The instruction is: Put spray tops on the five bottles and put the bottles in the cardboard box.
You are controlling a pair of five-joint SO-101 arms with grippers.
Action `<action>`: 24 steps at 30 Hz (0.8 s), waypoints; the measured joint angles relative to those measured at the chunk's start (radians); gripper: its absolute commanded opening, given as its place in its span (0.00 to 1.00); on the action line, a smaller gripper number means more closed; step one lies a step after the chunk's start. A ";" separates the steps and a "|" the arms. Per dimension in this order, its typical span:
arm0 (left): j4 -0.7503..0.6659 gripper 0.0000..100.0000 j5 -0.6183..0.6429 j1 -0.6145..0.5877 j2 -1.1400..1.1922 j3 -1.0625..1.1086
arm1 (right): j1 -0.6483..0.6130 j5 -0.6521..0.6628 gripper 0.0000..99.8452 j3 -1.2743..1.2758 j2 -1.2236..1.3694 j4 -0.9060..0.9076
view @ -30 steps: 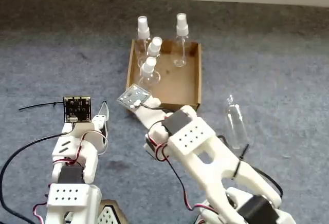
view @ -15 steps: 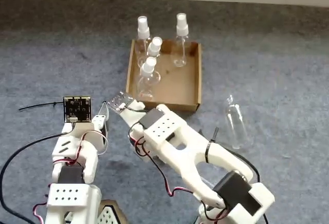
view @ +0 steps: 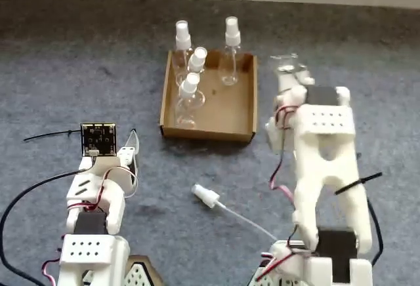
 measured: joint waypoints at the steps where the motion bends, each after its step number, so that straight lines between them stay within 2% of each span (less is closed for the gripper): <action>1: 0.000 0.15 0.000 0.000 0.000 0.000 | 0.026 0.008 0.33 0.000 0.035 -0.012; 5: 0.000 0.15 0.000 0.000 0.000 0.000 | 0.072 0.018 0.33 -0.038 0.190 -0.080; 15: 0.000 0.15 0.000 0.000 0.000 0.000 | 0.075 0.041 0.32 -0.209 0.563 -0.112; 17: 0.000 0.15 0.000 0.000 0.000 0.000 | 0.077 0.043 0.29 -0.242 0.566 -0.112; 21: 0.000 0.15 0.000 0.000 0.000 0.000 | 0.074 0.043 0.16 -0.272 0.566 -0.110; 24: 0.000 0.15 0.000 0.000 0.000 0.000 | 0.075 0.043 0.13 -0.275 0.566 -0.112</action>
